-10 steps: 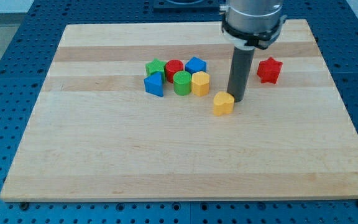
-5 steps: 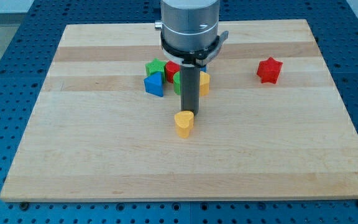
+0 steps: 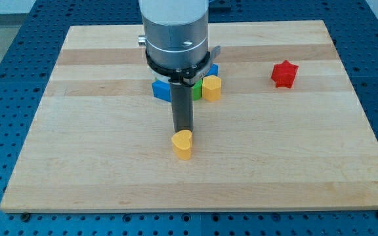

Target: Move the yellow heart to the center bottom of the board

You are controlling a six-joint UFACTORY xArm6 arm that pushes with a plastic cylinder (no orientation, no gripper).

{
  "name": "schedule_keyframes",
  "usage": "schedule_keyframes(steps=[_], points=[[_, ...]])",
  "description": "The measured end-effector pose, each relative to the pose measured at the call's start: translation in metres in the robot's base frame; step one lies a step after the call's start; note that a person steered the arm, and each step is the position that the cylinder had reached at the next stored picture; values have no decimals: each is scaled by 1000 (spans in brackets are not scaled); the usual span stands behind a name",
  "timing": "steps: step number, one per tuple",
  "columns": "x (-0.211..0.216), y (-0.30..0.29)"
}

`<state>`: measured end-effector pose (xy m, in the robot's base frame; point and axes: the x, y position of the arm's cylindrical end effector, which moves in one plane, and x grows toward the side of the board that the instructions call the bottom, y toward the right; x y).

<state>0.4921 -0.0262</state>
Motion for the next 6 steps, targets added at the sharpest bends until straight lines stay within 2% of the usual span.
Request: schedule_keyframes(steps=[2, 4, 6], points=[[44, 0], [48, -39], [69, -26]])
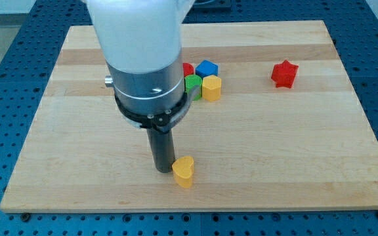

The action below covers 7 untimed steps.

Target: Move the yellow heart to the center bottom of the board

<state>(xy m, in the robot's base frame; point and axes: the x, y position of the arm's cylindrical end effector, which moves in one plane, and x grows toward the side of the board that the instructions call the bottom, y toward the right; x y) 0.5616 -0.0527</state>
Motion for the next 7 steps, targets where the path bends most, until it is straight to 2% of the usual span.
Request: schedule_keyframes(steps=[3, 4, 5, 7], points=[[12, 6], [5, 10], [-29, 29], [-46, 89]])
